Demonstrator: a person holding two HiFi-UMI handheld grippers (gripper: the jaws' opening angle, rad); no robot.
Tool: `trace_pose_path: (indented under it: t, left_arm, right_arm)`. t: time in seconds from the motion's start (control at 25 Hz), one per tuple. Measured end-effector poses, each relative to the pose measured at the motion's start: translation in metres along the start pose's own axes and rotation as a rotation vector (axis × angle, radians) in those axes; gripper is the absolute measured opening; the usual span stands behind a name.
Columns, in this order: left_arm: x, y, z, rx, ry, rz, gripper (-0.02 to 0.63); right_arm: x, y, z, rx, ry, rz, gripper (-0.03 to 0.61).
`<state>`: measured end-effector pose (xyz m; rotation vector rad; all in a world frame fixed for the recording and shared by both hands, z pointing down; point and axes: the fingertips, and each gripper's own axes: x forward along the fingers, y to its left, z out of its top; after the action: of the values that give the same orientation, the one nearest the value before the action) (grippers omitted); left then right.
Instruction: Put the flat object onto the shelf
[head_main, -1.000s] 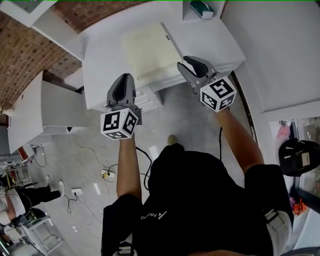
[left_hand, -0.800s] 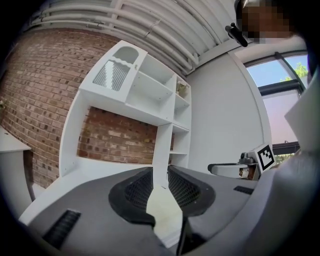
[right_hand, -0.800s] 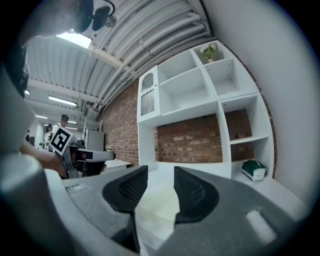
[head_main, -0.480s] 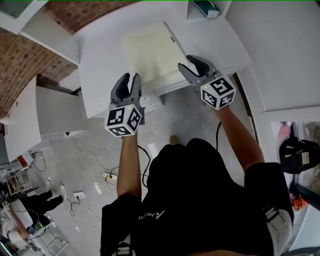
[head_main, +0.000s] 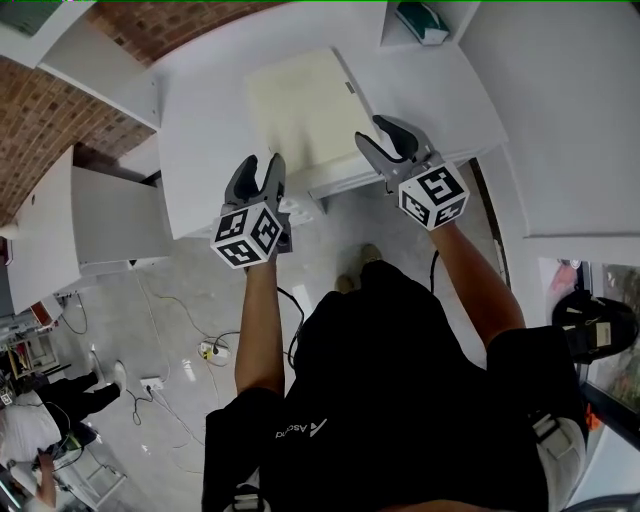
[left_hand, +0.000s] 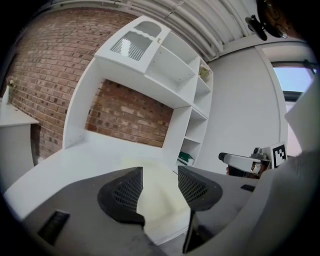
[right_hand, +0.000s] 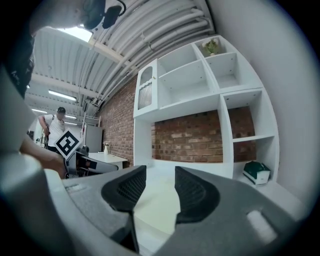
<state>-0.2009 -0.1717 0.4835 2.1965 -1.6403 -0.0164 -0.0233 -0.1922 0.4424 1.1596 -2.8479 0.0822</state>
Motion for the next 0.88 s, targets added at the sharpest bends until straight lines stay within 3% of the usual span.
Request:
trace_pose_path:
  t: [0.52,0.88]
  left_arm:
    - [0.052,0.021,-0.068,-0.272,0.240,0.074,0.359]
    - [0.068,0.023,-0.096,-0.324,0.357,0.049,0.442]
  right_arm:
    - [0.025,-0.031,-0.016,0.018,0.045,0.107,0.175]
    - [0.032,-0.048,-0.040,0.048,0.108,0.105,0.189]
